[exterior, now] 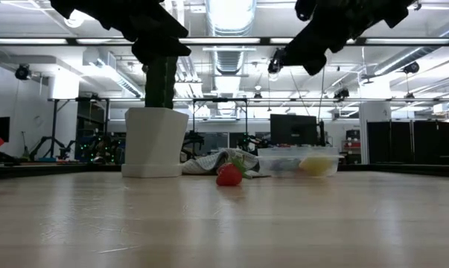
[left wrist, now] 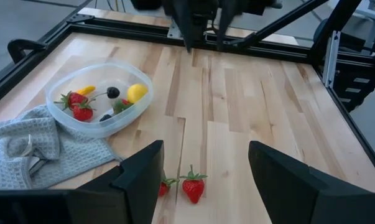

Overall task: Pick and placing Produce into tupperware
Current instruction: Put the bottom strawberry into the transparent bin

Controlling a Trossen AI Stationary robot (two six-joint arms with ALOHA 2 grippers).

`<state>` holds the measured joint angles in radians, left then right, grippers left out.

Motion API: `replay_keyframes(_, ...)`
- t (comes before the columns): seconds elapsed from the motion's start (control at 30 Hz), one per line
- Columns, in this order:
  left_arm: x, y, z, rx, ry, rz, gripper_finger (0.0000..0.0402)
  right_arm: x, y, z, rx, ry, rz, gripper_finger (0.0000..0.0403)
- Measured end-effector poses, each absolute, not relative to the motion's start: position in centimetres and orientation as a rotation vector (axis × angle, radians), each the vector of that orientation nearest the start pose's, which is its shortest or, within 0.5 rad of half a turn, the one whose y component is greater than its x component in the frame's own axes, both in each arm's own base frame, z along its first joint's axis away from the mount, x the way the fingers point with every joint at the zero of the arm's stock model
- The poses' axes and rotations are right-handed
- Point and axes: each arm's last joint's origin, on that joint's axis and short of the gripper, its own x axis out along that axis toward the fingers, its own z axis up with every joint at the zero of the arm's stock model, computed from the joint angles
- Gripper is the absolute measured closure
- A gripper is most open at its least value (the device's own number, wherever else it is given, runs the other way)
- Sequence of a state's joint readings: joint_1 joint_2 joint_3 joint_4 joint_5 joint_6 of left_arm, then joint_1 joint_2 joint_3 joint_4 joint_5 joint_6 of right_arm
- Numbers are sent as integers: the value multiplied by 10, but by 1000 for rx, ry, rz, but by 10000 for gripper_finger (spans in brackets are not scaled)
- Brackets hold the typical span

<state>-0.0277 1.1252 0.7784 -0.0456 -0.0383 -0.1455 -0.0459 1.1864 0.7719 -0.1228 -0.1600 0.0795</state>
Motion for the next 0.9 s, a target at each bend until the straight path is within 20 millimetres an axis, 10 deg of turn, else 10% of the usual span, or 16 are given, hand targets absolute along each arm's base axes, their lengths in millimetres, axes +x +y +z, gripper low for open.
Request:
replay_keyframes(0.53, 246, -6, 276, -132, 409, 40, 180, 312, 7, 169, 184, 704, 110, 263)
replay_keyframes(0.9, 246, -6, 276, -133, 409, 41, 180, 324, 7, 147, 195, 701, 106, 264)
